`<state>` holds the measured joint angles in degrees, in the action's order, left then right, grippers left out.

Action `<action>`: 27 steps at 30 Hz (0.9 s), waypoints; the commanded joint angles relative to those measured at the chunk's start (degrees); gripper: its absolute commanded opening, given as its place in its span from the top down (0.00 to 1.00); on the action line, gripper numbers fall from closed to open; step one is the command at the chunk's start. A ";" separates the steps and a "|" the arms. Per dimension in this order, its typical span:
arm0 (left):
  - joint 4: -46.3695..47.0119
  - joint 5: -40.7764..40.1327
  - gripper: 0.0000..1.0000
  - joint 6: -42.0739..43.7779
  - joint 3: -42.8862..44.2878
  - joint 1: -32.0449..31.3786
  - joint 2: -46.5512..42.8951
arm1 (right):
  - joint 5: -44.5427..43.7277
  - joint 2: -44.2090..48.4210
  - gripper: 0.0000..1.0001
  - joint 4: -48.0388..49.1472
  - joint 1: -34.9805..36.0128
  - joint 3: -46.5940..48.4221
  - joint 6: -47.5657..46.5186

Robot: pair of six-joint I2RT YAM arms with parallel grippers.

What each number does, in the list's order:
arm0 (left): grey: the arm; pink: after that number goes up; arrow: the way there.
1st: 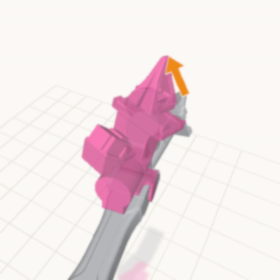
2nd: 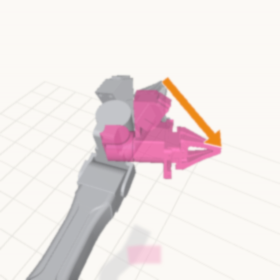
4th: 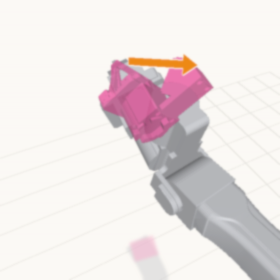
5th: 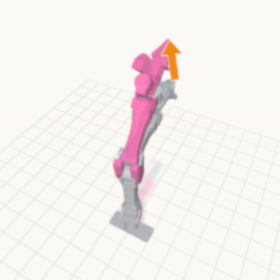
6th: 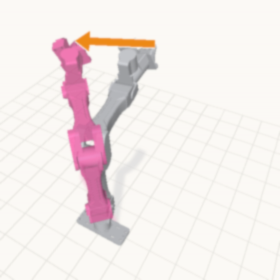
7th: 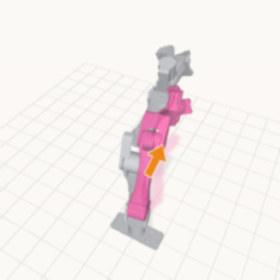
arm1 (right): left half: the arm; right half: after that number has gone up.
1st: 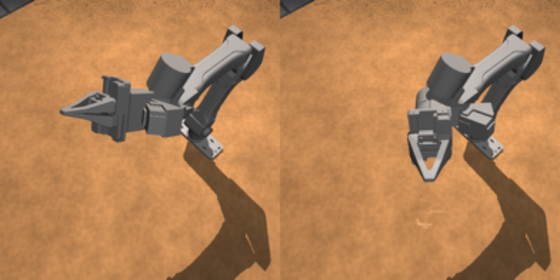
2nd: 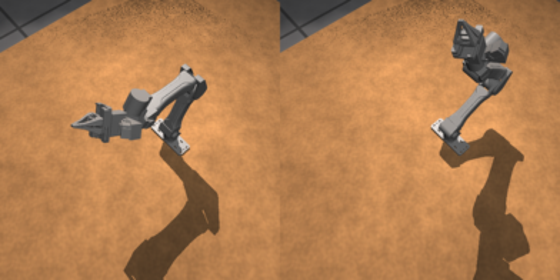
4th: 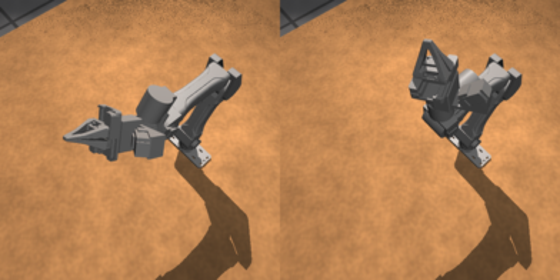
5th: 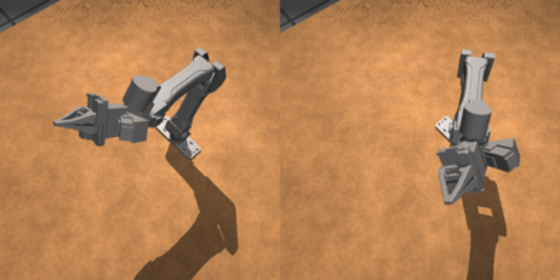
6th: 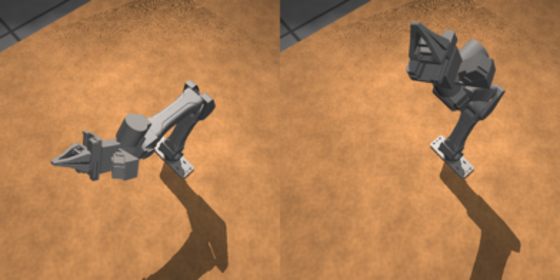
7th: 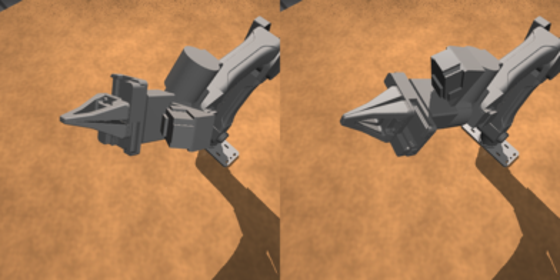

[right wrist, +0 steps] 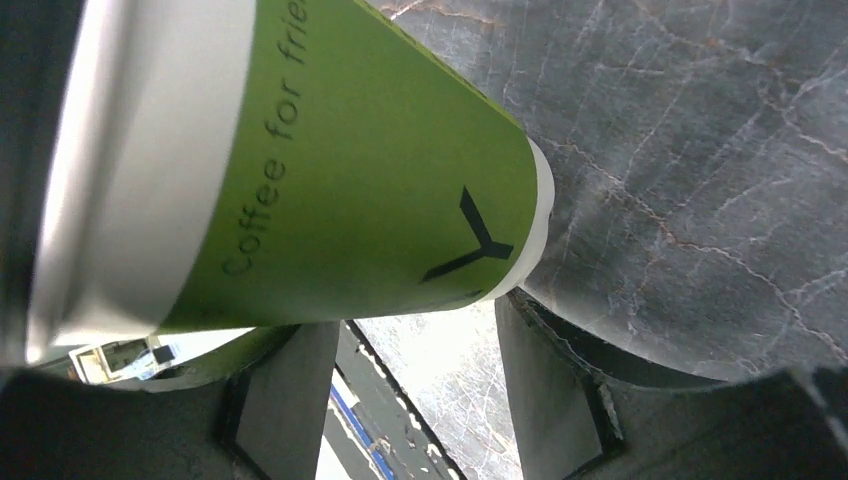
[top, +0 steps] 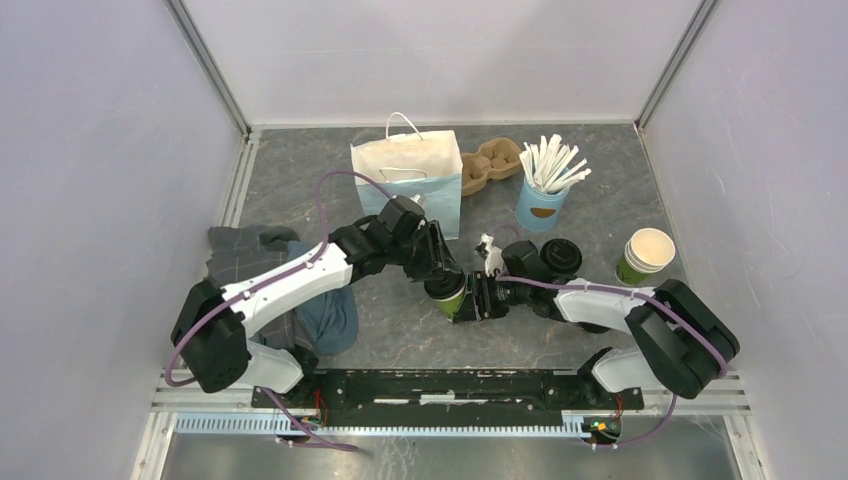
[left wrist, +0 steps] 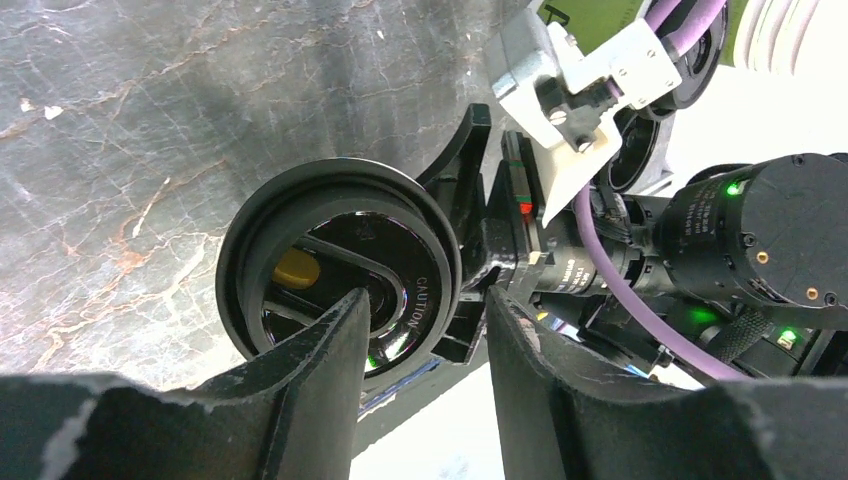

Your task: Pack the takeout coffee

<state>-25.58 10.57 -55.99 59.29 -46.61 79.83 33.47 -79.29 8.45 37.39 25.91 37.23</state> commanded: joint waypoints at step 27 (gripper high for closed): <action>0.30 3.20 0.35 3.49 5.47 -5.68 3.26 | -18.86 13.53 0.27 -33.64 -0.14 11.34 -18.26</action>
<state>-24.25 13.23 -55.81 61.80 -52.14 82.81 17.69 -68.77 -18.00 37.39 32.34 23.59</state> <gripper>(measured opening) 0.627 0.718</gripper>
